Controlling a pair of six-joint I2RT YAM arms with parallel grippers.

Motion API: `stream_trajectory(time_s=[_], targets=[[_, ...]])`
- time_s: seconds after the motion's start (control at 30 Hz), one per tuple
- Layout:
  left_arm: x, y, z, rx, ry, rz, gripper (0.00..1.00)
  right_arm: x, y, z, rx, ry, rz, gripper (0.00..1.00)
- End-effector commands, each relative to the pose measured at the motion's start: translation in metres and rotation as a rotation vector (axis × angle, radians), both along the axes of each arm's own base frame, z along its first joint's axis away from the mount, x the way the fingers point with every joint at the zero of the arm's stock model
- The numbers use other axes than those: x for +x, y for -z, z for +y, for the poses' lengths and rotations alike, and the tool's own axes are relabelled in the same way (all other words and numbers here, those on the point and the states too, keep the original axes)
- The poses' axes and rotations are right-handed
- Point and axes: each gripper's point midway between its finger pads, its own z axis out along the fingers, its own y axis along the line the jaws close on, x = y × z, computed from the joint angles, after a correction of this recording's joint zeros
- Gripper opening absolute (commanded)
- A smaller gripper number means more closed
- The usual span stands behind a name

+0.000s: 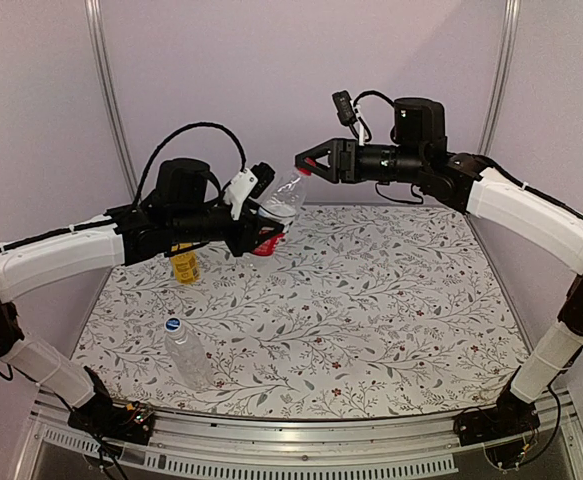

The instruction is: Unscrew the bottle caps

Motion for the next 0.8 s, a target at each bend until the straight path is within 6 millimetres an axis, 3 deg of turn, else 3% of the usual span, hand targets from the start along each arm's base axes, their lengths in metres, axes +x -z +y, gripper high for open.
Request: stream_trajectory(time_s=[0.0,0.33,0.5,0.6,0.67,0.77], targets=[[-0.007,-0.007,-0.004,-0.021,0.022,-0.02,0.34,0.0,-0.008,0.003,0.017,-0.003,-0.025,0.5],[-0.007,-0.01,-0.004,-0.03,0.018,-0.018,0.33,-0.001,0.0,0.005,0.009,-0.015,-0.013,0.45],[-0.013,-0.012,-0.008,-0.044,0.062,-0.01,0.33,-0.007,-0.003,0.007,0.01,-0.056,-0.037,0.3],[-0.048,-0.02,-0.02,-0.106,0.275,0.039,0.37,-0.035,-0.01,0.012,-0.004,-0.237,-0.161,0.1],[-0.085,-0.03,-0.026,-0.171,0.487,0.091,0.39,-0.064,-0.005,0.013,-0.03,-0.421,-0.263,0.08],[-0.127,-0.044,-0.026,-0.247,0.729,0.17,0.38,-0.087,-0.007,0.011,-0.034,-0.585,-0.352,0.07]])
